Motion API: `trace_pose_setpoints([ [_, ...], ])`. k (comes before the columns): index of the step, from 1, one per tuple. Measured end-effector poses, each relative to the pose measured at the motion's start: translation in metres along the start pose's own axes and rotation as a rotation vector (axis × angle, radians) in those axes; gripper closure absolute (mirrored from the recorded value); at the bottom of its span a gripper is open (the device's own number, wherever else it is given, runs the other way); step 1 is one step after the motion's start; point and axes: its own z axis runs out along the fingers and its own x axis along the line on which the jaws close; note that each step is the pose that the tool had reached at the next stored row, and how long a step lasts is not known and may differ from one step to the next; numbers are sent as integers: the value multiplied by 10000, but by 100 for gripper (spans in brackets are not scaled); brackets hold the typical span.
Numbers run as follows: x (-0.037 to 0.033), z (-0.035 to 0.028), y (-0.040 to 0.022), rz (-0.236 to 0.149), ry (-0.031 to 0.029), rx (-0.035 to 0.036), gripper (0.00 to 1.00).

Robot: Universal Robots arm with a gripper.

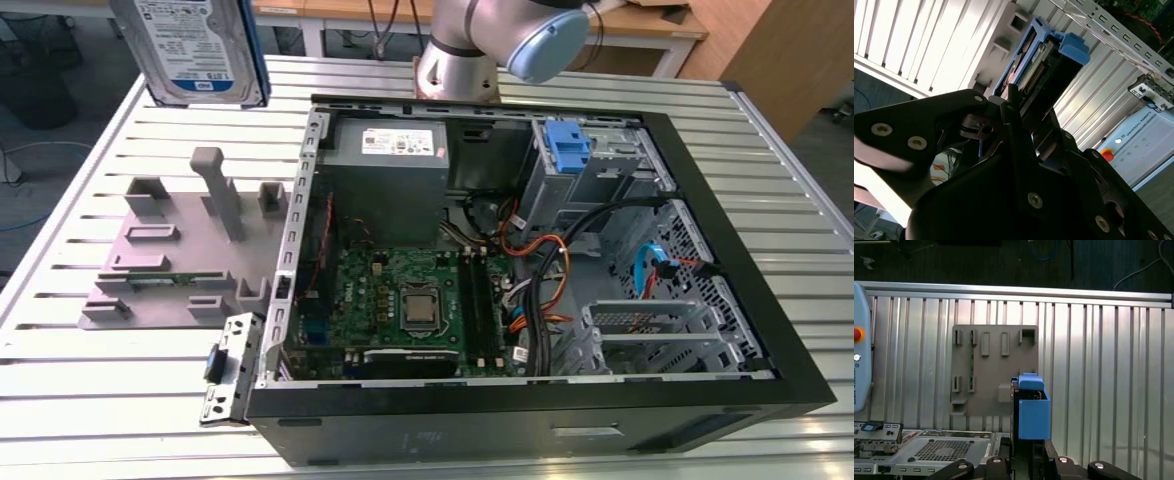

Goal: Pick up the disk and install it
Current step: 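Pick up the disk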

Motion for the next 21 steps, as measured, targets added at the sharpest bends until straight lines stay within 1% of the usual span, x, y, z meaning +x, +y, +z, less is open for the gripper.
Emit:
trace_pose_setpoints([
  [4, 3, 0, -134, 0, 0, 0, 65],
  [12, 8, 0, -433, 0, 0, -1, 65],
  [21, 14, 1, -751, 2, 0, -1, 65],
])
